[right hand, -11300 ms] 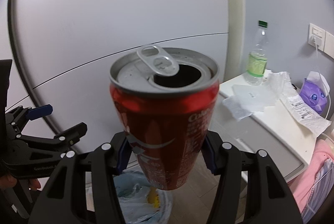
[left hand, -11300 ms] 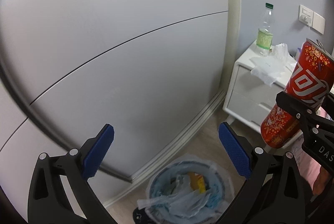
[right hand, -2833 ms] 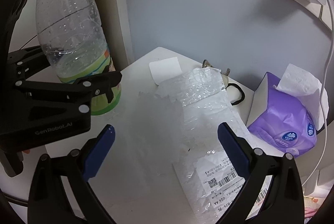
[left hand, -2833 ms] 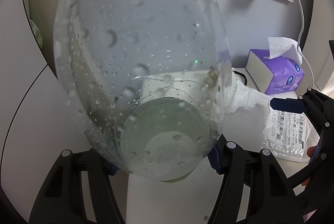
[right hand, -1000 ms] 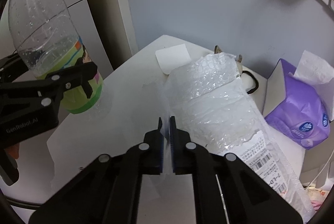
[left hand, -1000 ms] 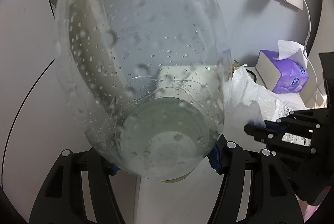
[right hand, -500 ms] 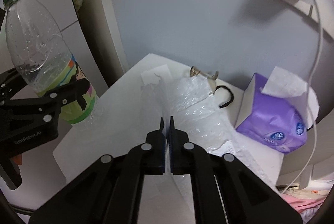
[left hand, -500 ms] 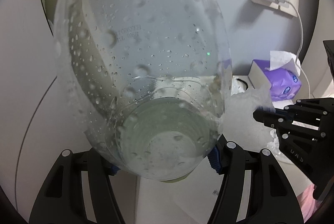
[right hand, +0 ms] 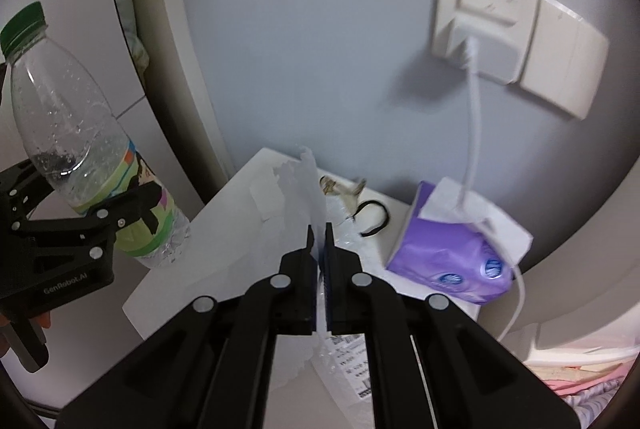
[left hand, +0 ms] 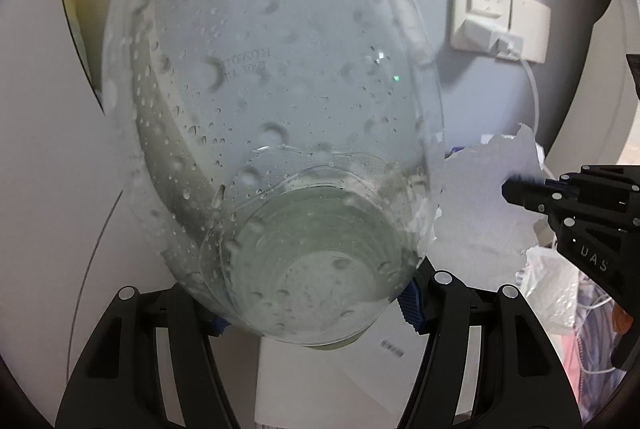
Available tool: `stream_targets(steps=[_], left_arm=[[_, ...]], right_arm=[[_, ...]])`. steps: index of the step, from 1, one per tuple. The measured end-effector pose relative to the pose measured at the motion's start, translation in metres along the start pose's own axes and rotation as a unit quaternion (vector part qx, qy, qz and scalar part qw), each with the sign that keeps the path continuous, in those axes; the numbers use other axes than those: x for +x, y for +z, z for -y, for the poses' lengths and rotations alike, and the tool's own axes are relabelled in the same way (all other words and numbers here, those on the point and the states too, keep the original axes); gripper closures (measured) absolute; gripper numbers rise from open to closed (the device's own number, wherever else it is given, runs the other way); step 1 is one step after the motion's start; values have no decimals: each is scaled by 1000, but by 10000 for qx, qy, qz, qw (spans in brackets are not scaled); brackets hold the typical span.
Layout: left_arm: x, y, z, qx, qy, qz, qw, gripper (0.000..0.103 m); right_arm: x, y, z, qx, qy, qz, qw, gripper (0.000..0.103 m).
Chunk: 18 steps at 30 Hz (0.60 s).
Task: Collect trash
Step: 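Pinch the thin plastic film with the right gripper while the left holds the bottle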
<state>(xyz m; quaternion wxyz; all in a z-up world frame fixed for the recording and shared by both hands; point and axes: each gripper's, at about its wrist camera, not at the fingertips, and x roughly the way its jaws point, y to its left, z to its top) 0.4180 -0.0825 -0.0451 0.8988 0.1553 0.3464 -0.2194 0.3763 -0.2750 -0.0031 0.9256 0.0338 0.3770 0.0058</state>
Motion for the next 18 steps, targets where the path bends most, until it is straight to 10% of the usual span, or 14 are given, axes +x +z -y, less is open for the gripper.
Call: stream_targets(steps=[18], left_arm=[[-72,6,11,-62,-21,99,9999,42]], right_arm=[[-89,15,0,72,28,270,9996,98]])
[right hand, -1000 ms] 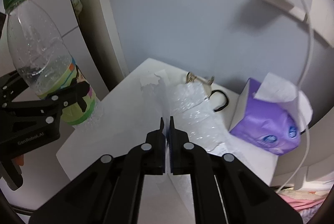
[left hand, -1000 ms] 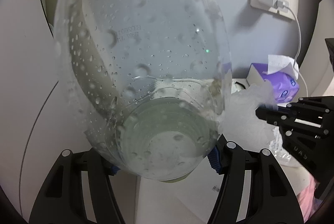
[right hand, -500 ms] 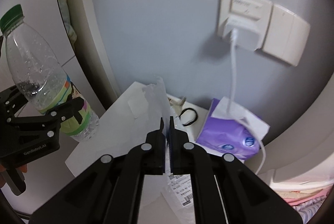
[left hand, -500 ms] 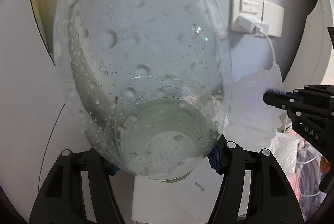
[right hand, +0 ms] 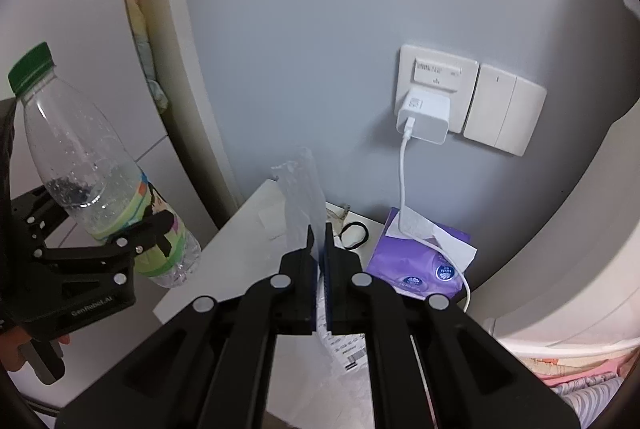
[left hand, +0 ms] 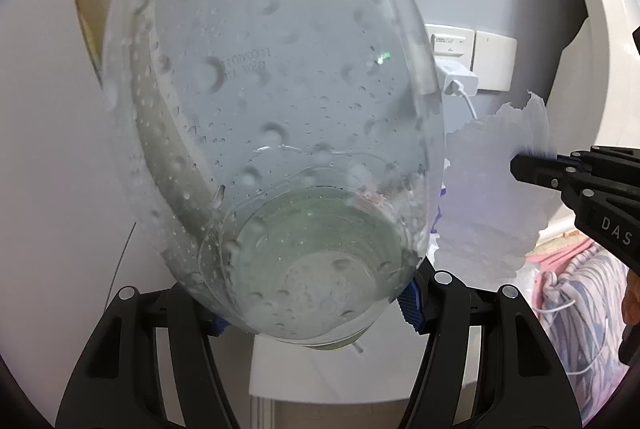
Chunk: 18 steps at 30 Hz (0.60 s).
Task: Collect trash
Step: 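Pinch the thin plastic film with the right gripper while the left holds the bottle, then carry the bottle in the left gripper while the right carries the film over the bin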
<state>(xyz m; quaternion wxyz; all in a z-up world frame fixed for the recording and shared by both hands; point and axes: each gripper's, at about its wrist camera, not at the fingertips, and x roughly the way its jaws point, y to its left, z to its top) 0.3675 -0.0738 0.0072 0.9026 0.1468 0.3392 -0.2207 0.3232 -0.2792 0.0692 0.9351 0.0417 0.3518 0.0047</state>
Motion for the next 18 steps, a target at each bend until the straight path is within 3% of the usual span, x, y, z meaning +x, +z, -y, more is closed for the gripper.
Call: stream_targets(steps=[9,18], left_arm=[[-54,-22,-10,-141,132,20,9998,42],[-102,-76,-27,-391,394,-189,9983,42]], right_arm=[[-53,-6,-38,-193,236,69,9995,98],[-91,-35,-100,-592,705,-14,9958,98]])
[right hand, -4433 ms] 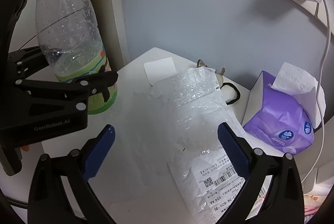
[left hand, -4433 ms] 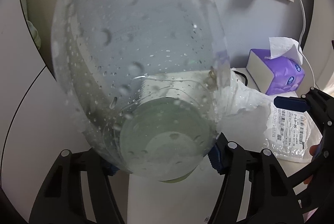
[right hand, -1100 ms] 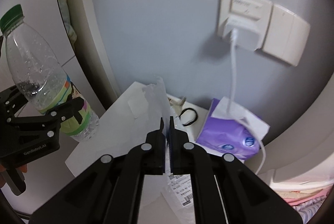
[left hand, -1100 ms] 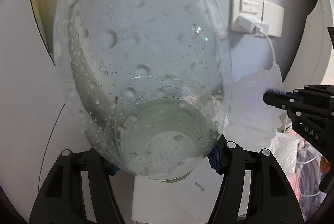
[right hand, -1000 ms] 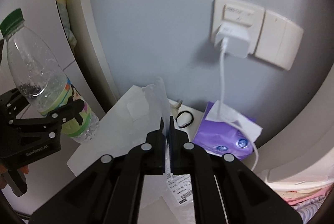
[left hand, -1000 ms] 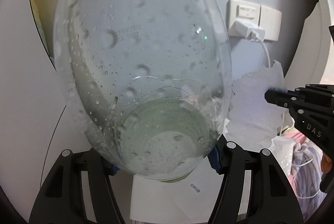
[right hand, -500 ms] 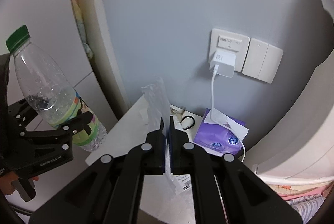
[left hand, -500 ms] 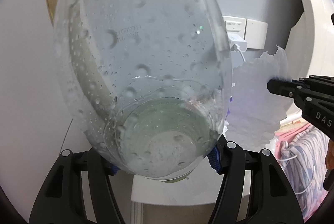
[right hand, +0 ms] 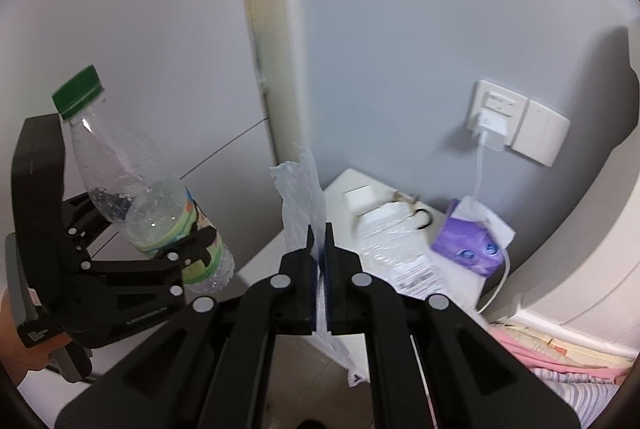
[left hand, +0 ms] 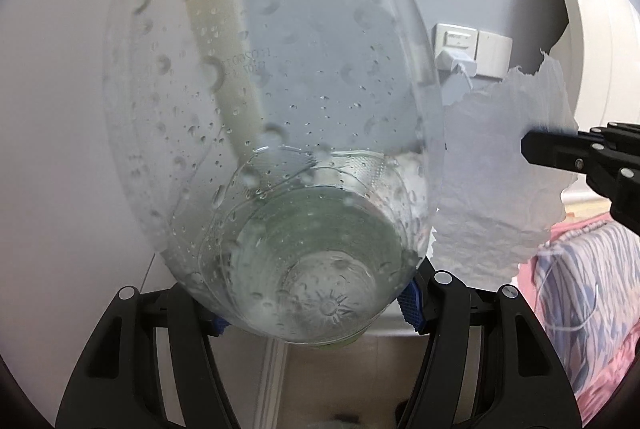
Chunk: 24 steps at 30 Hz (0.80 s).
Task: Collect trash
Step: 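Carry the bottle in the left gripper while the right carries the film over the bin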
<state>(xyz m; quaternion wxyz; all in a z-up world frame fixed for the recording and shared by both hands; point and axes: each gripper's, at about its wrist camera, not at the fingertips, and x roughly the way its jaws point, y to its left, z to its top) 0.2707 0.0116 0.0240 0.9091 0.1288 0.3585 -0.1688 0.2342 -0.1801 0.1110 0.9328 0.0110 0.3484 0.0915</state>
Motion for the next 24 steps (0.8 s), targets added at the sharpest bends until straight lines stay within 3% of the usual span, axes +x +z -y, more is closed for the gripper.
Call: stream_targets(steps=[15,24], left_arm=[[-51,-124,-50,-569,660,-597,9944,42],[-64,-168,-54,-950,922,-830,9877,42]], right_arm=[[-14,-52,-122,-678,986,-497,9916,98],[-12,-86,-183,-1137,1462,-785,9795,98]])
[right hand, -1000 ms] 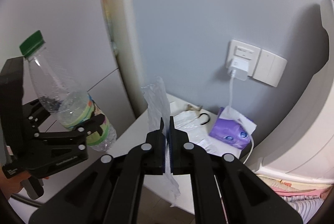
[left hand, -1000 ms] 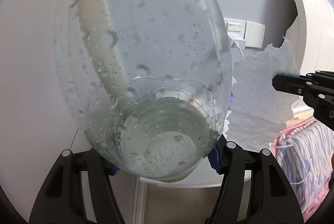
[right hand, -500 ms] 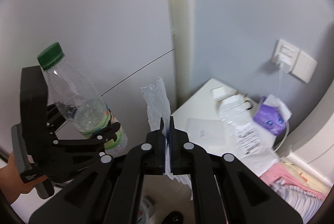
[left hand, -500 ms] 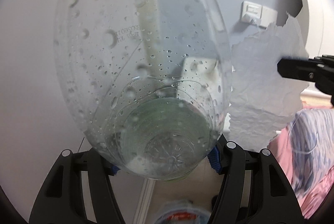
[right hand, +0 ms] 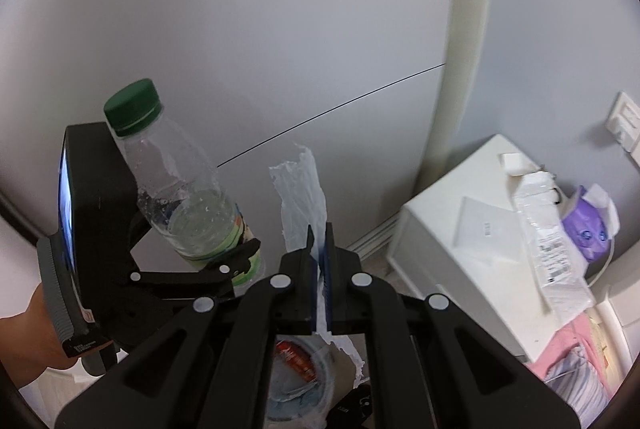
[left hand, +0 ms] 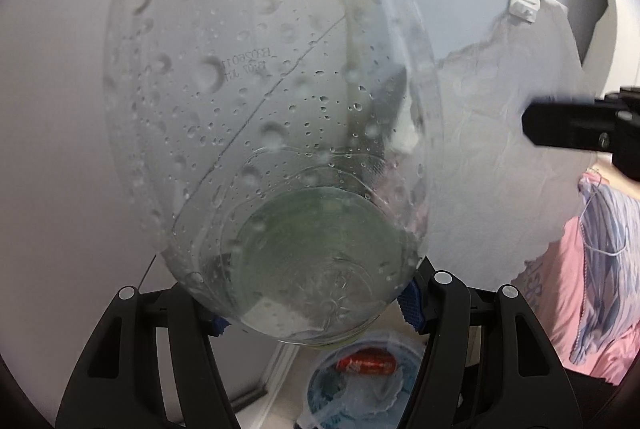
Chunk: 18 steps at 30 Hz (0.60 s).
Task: Collect trash
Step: 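Carry the bottle in the left gripper while the right carries the film over the bin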
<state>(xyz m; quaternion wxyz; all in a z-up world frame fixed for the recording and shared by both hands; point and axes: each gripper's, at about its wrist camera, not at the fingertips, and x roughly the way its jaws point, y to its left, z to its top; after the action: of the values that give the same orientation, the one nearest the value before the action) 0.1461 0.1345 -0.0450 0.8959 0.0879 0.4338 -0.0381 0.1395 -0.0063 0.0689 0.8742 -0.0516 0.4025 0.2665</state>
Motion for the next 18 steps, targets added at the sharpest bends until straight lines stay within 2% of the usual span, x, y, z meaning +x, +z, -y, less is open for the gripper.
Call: stream_targets(steps=[3,11,18], left_arm=[[3,-13,-2,-157,108,-91,9998,42],[14,-73,-7,-499,481,-325,9971,42],[39,-122,7,-636,638,-309,9955,42]], right_arm=[[13,-10,-15,-137,172,-140,9997,98],[48,-43,-44,-478,561,-407,9964,98],[78,-80,-50,-702,801,-365,9936,98]])
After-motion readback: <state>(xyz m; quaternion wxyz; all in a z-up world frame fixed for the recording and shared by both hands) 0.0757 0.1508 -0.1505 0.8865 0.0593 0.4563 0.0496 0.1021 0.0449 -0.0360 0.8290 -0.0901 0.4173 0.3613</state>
